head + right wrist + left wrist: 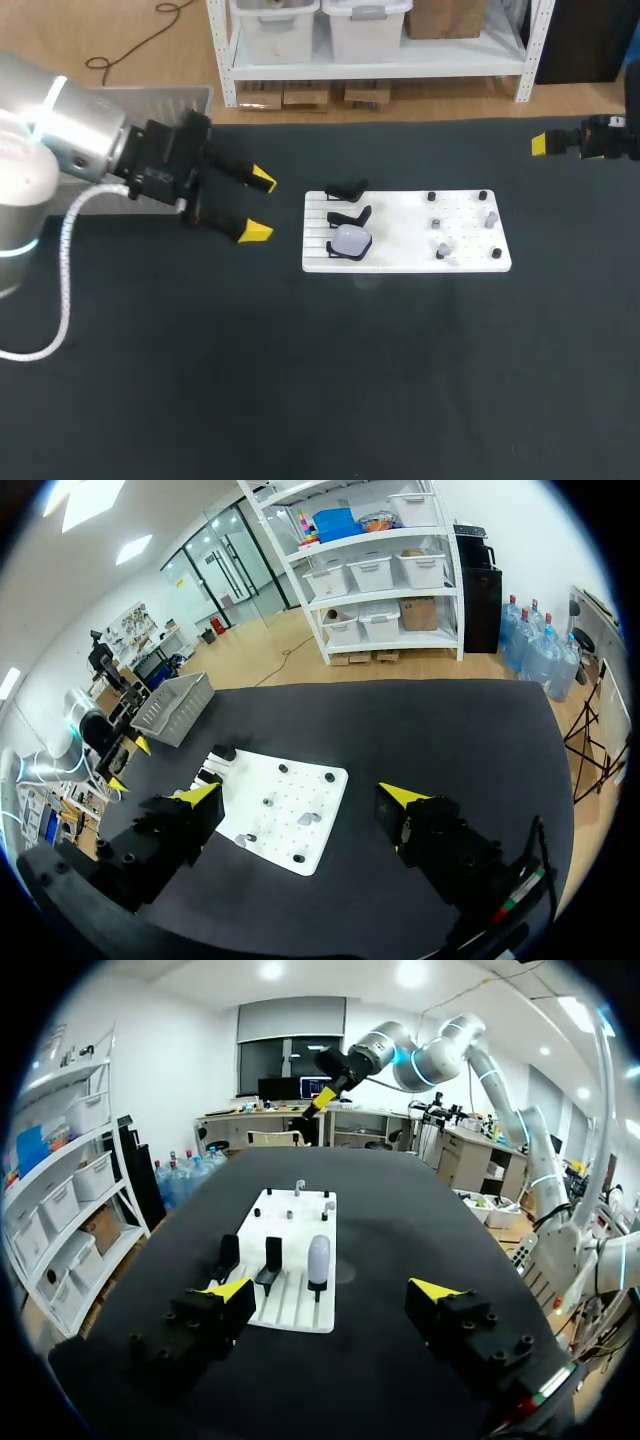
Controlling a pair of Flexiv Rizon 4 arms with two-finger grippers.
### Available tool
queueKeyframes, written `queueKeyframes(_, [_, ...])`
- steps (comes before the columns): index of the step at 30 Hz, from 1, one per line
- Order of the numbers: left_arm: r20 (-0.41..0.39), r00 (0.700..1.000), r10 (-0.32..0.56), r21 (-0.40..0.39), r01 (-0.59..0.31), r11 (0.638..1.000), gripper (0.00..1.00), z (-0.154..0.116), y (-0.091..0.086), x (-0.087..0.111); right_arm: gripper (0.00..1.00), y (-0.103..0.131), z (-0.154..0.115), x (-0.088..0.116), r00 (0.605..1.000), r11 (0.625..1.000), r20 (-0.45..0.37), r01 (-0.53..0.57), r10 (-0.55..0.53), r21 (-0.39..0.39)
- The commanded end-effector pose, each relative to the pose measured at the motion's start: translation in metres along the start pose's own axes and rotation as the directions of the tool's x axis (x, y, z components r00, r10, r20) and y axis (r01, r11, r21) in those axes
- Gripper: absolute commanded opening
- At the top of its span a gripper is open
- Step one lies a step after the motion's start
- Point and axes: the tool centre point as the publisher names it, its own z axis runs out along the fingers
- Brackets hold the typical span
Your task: Pick up each earbud case from the left stands, insert the matching earbuds, close the lid, and place the case in the box.
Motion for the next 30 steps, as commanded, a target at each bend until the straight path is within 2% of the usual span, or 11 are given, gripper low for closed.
queueKeyframes(1, [0.013, 1.0, 0.005, -0.025, -0.005, 1.0, 1.0, 0.022, 0.006, 0.006, 1.0, 0.0, 0.0, 0.0, 1.0, 1.0, -0.001, 0.0, 0.0, 0.0])
queueKeyframes(4, [0.025, 0.999, 0.033, -0.046, -0.032, 0.998, 1.0, 0.029, 0.008, 0.006, 1.0, 0.0, 0.0, 0.0, 1.0, 1.0, -0.001, 0.0, 0.0, 0.0])
queueKeyframes(10, [0.048, 0.998, 0.044, -0.002, -0.044, 0.999, 1.0, 0.038, 0.007, 0.005, 1.0, 0.0, 0.0, 0.0, 1.0, 1.0, -0.001, 0.0, 0.0, 0.0])
queueKeyframes(16, [0.055, 0.996, 0.064, 0.051, -0.067, 0.996, 1.0, 0.052, -0.001, 0.011, 1.0, 0.0, 0.0, 0.0, 1.0, 1.0, -0.001, 0.0, 0.0, 0.0])
queueKeyframes(30, [0.043, 0.996, 0.08, 0.078, -0.083, 0.993, 1.0, 0.077, 0.003, 0.022, 1.0, 0.0, 0.0, 0.0, 1.0, 1.0, -0.001, 0.0, 0.0, 0.0])
